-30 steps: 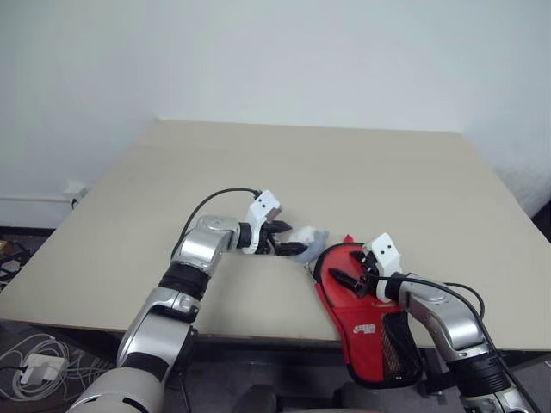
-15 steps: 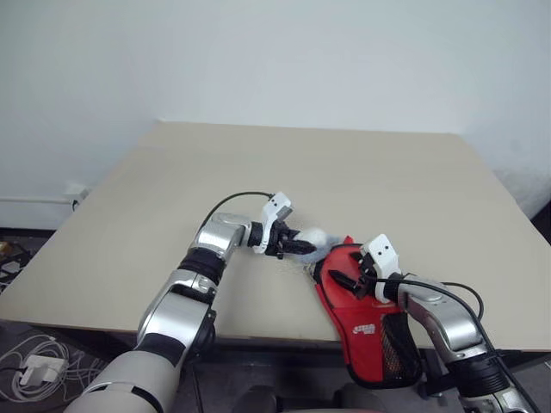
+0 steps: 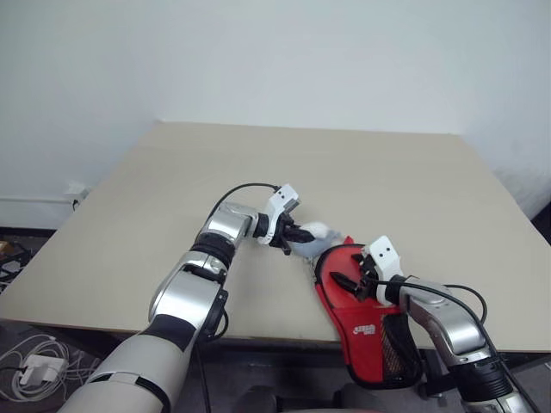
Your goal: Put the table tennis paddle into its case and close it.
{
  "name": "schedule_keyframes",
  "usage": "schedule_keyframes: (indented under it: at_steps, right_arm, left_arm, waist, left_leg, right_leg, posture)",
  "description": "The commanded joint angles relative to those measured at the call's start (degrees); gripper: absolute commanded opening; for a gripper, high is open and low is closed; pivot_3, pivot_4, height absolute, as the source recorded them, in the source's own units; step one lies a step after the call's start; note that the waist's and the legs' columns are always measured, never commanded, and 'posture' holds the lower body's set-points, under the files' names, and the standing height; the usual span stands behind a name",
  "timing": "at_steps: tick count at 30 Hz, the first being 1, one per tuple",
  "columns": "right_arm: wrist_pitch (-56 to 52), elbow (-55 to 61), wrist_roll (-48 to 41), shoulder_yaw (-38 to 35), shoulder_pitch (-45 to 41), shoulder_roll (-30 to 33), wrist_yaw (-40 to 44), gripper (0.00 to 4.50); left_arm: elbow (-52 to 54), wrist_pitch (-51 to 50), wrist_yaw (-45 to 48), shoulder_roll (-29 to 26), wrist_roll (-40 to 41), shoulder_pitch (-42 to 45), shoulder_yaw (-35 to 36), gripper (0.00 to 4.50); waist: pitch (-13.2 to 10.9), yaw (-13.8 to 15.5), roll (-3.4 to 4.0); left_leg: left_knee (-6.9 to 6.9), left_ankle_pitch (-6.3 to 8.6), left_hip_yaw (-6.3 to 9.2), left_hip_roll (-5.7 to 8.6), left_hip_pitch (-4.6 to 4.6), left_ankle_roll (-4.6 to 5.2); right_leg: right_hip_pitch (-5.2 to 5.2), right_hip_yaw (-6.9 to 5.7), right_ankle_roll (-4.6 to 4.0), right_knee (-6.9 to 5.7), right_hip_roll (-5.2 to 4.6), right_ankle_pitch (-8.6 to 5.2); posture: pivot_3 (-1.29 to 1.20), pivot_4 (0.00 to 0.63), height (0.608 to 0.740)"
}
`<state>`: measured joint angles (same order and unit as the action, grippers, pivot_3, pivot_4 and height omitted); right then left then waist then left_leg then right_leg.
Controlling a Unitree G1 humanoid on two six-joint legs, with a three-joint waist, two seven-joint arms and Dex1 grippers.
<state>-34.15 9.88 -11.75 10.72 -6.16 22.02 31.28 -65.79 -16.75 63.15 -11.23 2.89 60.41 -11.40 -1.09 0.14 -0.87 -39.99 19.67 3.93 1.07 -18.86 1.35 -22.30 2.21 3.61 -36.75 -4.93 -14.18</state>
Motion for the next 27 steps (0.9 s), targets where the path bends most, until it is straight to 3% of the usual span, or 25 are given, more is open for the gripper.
schedule_keyframes:
  at_steps: [1,11,19,27]
  right_arm:
    - [-5.9,-4.2,1.5,2.0,3.7,1.6,-0.5,4.06]
    - [-6.8,-2.6,1.7,3.1,5.7,0.8,-2.2,4.06]
    - [-7.0,-1.4,1.5,4.0,7.0,0.2,-3.4,4.06]
    - [-6.7,-1.0,1.7,4.3,7.4,-0.4,-4.2,4.06]
  left_arm:
    - [-2.3,3.3,-4.0,0.4,-0.2,5.2,3.1,0.12]
    - [-7.8,6.1,-10.2,3.2,-1.3,11.0,6.6,0.12]
    - [-9.9,7.9,-23.1,10.2,2.3,14.3,15.7,0.12]
    - [-9.6,9.8,-24.8,18.1,2.2,13.4,18.9,0.12]
  waist:
    - [0.0,0.0,-0.01]
    - [0.0,0.1,-0.08]
    - [0.1,0.3,-0.13]
    - [0.1,0.4,-0.14]
  left_leg:
    - [0.00,0.00,0.00,0.00,0.00,0.00]
    - [0.00,0.01,0.03,0.03,0.00,0.01]
    - [0.00,0.01,0.02,0.03,0.01,0.01]
    - [0.01,-0.03,0.02,0.03,0.01,-0.07]
  right_leg:
    - [0.00,0.00,0.00,0.00,0.00,0.00]
    - [0.02,0.00,0.02,0.00,-0.01,-0.01]
    - [0.01,0.02,0.04,0.01,-0.02,-0.02]
    - [0.03,0.01,0.04,0.03,-0.02,-0.02]
  posture:
    - [0.00,0.000,0.716]
    - [0.00,0.000,0.716]
    - [0.00,0.000,0.716]
    - [0.00,0.000,0.716]
